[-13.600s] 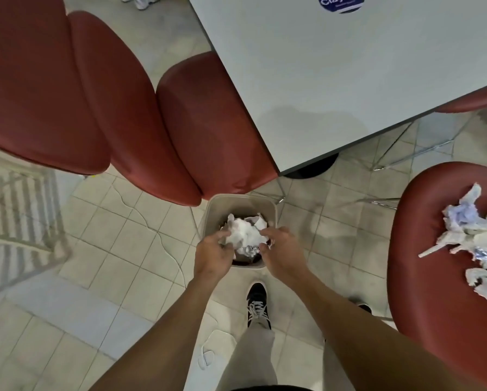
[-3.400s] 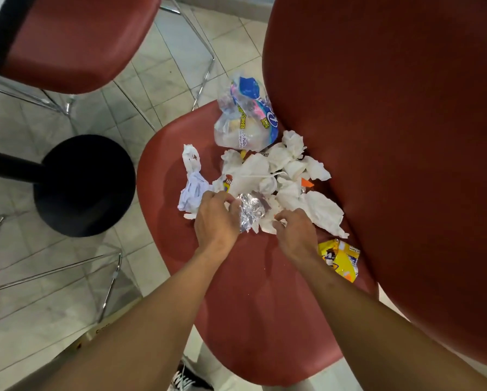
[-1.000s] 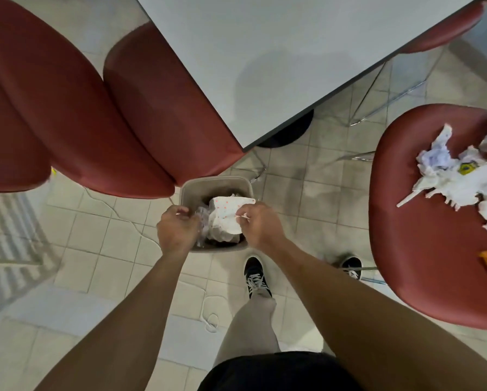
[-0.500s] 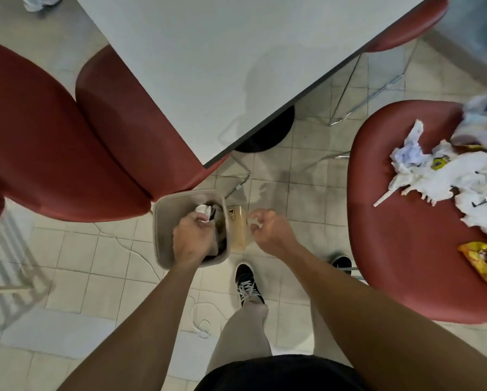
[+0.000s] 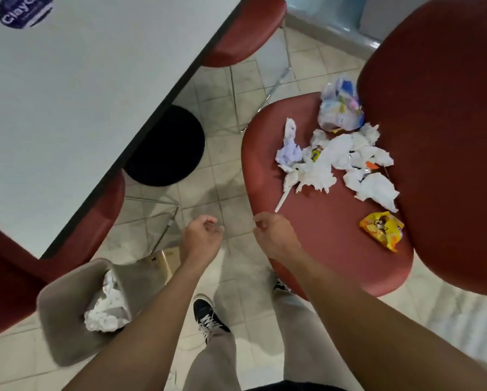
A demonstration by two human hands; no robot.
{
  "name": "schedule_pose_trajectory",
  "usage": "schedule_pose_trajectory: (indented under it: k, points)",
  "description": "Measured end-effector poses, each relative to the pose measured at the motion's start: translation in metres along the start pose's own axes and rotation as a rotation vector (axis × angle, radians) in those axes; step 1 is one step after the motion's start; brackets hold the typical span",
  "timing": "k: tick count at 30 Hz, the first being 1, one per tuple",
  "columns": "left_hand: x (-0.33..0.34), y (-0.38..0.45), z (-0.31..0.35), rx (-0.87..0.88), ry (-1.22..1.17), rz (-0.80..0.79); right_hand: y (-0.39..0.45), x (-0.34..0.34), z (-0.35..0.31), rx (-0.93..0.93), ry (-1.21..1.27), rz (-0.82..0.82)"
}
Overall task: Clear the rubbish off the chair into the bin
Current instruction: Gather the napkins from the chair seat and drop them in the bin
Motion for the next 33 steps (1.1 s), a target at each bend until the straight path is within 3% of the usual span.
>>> schedule_pose_trajectory:
  k: [10,19,25,33]
  points:
    - [0.135,0.049,0.154,0.205,0.135,-0.101,0.08,-0.121,0.104,0.11,0.13,0.134]
    - [0.224,0.1,0.245,0.489,0.276,-0.068,0.146,-0.167,0.164,0.157,0.156,0.219]
    - [0.254,0.123,0.253,0.361,0.413,-0.063,0.165,-0.149,0.183,0.154,0.275,0.213]
    - [0.234,0.105,0.243,0.326,0.178,-0.09,0.146,-0.159,0.183,0.202,0.275,0.318]
Point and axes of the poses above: each hand's wrist, its own y-axis towards the middle knuckle, its own x-axis out of the palm, z = x × y, the point moved 6 cm from there along y, towards the middle knuckle, and after that the axes turned 6 degrees about y, right-handed, at the moved point
